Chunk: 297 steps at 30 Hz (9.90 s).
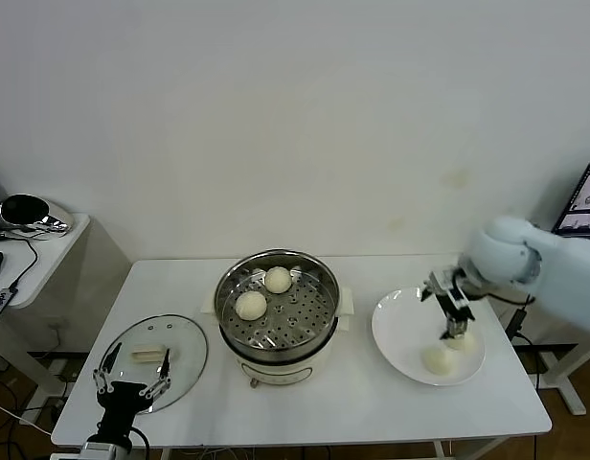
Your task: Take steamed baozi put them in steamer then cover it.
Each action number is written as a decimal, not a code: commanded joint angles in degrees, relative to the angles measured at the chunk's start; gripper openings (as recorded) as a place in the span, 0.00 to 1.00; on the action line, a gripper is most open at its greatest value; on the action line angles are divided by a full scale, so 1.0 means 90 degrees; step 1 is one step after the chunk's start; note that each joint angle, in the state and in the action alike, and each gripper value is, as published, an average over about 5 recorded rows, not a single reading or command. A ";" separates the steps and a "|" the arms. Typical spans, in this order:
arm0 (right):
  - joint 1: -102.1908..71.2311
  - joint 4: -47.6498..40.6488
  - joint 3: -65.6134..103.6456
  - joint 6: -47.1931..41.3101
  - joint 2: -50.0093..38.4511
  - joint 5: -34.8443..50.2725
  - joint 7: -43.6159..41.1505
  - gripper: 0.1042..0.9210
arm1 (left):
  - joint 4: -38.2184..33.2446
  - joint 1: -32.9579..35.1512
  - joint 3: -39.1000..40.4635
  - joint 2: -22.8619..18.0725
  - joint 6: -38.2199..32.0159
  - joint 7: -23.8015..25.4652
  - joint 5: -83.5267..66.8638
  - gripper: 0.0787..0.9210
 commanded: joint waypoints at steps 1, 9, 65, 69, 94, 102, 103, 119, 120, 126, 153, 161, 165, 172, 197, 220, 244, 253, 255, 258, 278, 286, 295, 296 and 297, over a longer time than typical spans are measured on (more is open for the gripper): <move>-0.2178 -0.0357 0.1466 0.0220 -0.0361 -0.0730 0.0202 0.88 | -0.0002 0.0022 -0.0011 -0.0009 0.0003 0.0000 0.0010 0.88; -0.2641 -0.0962 0.1832 0.0288 -0.0011 -0.0847 0.0268 0.88 | -0.0019 0.0077 -0.0049 -0.0045 0.0000 -0.0001 0.0016 0.88; 0.2698 -0.1376 -0.0316 0.0447 0.2717 0.1714 0.0217 0.49 | 0.0061 -0.0099 -0.0091 0.0068 -0.0003 -0.0013 -0.0114 0.88; 0.2598 -0.1408 -0.0548 0.0999 0.3497 0.2148 0.0530 0.49 | 0.0084 -0.0086 -0.0100 0.0066 -0.0018 -0.0029 -0.0126 0.88; 0.1675 -0.1819 -0.1519 0.3547 0.5531 0.0516 0.0301 0.49 | -0.0127 0.0110 -0.0317 -0.0116 -0.0037 -0.0063 -0.0185 0.88; 0.1681 -0.1677 -0.1587 0.3767 0.5381 0.0261 0.0067 0.49 | -0.0107 0.0150 -0.0355 -0.0143 -0.0056 -0.0071 -0.0193 0.88; 0.1684 -0.1647 -0.1595 0.3778 0.5353 0.0273 0.0051 0.49 | -0.0102 0.0150 -0.0349 -0.0147 -0.0059 -0.0072 -0.0193 0.88; 0.1857 -0.1494 -0.1285 0.3543 0.4846 0.0366 0.0171 0.71 | -0.0016 0.0041 -0.0273 -0.0153 -0.0060 -0.0066 -0.0185 0.88; 0.1906 -0.1479 -0.1198 0.3418 0.4745 0.0483 0.0166 0.75 | -0.0013 0.0031 -0.0267 -0.0149 -0.0060 -0.0066 -0.0185 0.88; 0.2270 -0.0931 -0.0857 0.1539 0.3634 0.1218 0.0168 0.87 | 0.0001 -0.0027 -0.0217 -0.0096 -0.0058 -0.0064 -0.0186 0.88; -0.2543 -0.1561 0.3121 0.0633 -0.0156 -0.1407 -0.0090 0.88 | 0.0164 -0.0173 0.0004 0.0143 -0.0053 -0.0060 -0.0167 0.88; -0.3358 -0.2299 0.3920 0.0784 0.0312 -0.1678 -0.0090 0.88 | 0.0137 -0.0058 -0.0086 0.0116 -0.0050 -0.0058 -0.0143 0.88; -0.3477 -0.2504 0.3990 0.0784 0.0501 -0.1760 -0.0067 0.88 | 0.0119 -0.0023 -0.0151 0.0113 -0.0045 -0.0054 -0.0146 0.88; -0.3540 -0.2781 0.3986 0.0806 0.0779 -0.1859 -0.0011 0.88 | 0.0113 0.0019 -0.0180 0.0090 -0.0049 -0.0052 -0.0145 0.88; -0.3560 -0.3410 0.4087 0.0826 0.1446 -0.2211 0.0123 0.82 | 0.0098 0.0041 -0.0192 0.0052 -0.0057 -0.0049 -0.0145 0.88; 0.0498 -0.1320 0.0731 -0.0381 0.0495 0.0280 -0.0042 0.63 | 0.0064 0.0020 -0.0138 0.0103 -0.0047 -0.0047 -0.0142 0.88; 0.2447 -0.0909 -0.1599 -0.2563 0.4158 0.4630 0.2130 0.65 | 0.0079 -0.0103 0.0026 0.0083 -0.0042 -0.0056 -0.0133 0.88; 0.1784 -0.1616 -0.1497 -0.2559 0.4637 0.4096 0.2129 0.65 | 0.0016 -0.0081 -0.0036 -0.0007 -0.0039 -0.0059 -0.0156 0.88; 0.1671 -0.1739 -0.1483 -0.2558 0.4685 0.3978 0.2127 0.65 | -0.0028 -0.0073 -0.0055 -0.0017 -0.0032 -0.0059 -0.0167 0.88; 0.1531 -0.1882 -0.1454 -0.2557 0.4726 0.3841 0.2107 0.65 | -0.0071 -0.0067 -0.0084 -0.0018 -0.0023 -0.0058 -0.0180 0.88; 0.1371 -0.1762 -0.1177 -0.2552 0.4357 0.3500 0.1965 0.79 | -0.0012 -0.0098 -0.0135 0.0039 -0.0017 -0.0059 -0.0214 0.88; 0.1510 -0.0422 -0.0664 -0.2405 0.3105 0.3763 0.3162 0.88 | 0.0051 -0.0177 -0.0148 0.0038 0.0004 -0.0056 -0.0223 0.88; -0.2936 0.1354 0.3046 0.0034 0.0529 0.3644 0.6699 0.88 | 0.0211 -0.0143 -0.0242 -0.0028 -0.0042 -0.0060 -0.0217 0.88; -0.3822 0.1420 0.3828 0.0380 0.0410 0.3421 0.6798 0.88 | 0.0225 -0.0138 -0.0258 -0.0049 -0.0053 -0.0062 -0.0207 0.88; -0.4710 0.1465 0.4665 0.0693 0.0390 0.3147 0.6866 0.88 | 0.0234 -0.0130 -0.0270 -0.0073 -0.0064 -0.0065 -0.0194 0.88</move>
